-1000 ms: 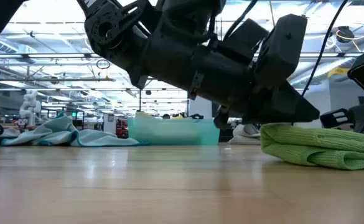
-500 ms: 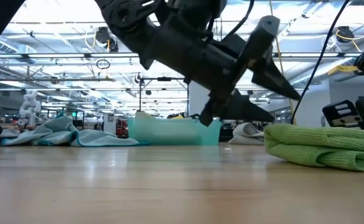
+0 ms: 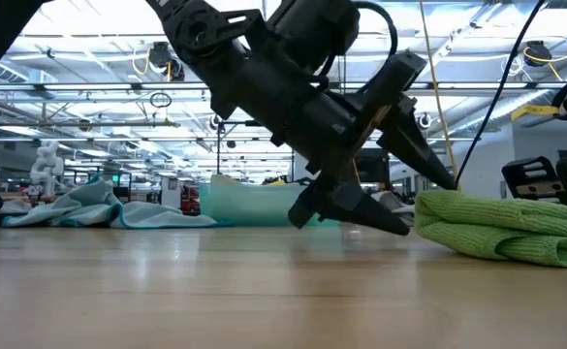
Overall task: Fold microfiber towels
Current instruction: Stack the folded green microfiber cloth on top of the folded light green microfiber cloth into the green bin
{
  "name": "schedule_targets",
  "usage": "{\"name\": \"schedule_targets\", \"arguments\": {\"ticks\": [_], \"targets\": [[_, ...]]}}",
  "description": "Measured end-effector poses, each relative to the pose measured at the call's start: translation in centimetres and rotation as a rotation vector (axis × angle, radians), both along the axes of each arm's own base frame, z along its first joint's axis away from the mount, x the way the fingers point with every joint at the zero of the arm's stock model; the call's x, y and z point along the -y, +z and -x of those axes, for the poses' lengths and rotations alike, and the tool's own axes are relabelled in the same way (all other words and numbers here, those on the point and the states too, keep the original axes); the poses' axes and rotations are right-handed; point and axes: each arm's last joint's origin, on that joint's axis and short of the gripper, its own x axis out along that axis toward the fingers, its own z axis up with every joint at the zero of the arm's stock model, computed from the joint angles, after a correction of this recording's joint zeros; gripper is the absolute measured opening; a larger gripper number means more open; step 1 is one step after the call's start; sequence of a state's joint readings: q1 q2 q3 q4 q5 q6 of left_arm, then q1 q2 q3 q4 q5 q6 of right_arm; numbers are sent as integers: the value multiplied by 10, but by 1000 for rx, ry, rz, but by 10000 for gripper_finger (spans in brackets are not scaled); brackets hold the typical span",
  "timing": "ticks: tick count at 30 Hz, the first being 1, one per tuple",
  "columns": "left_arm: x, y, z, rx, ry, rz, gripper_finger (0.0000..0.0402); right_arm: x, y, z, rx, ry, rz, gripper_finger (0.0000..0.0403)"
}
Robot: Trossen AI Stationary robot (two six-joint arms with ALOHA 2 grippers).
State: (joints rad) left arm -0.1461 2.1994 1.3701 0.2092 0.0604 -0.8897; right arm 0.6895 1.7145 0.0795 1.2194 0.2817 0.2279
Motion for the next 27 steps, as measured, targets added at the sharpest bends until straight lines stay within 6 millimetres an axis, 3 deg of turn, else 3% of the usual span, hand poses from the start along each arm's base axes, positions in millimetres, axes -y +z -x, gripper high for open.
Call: {"name": "schedule_targets", "arguments": {"ticks": [9,21,27], "targets": [[5,-2,-1,-4,-3,131,254,0,0,0,2,2,5,2],[17,-15,-7,21,45,186,252,-1,-1,-1,-3,4,21,2],[21,-13,-9,95,25,170,175,0,-1,-1,-6,-1,19,2]]}}
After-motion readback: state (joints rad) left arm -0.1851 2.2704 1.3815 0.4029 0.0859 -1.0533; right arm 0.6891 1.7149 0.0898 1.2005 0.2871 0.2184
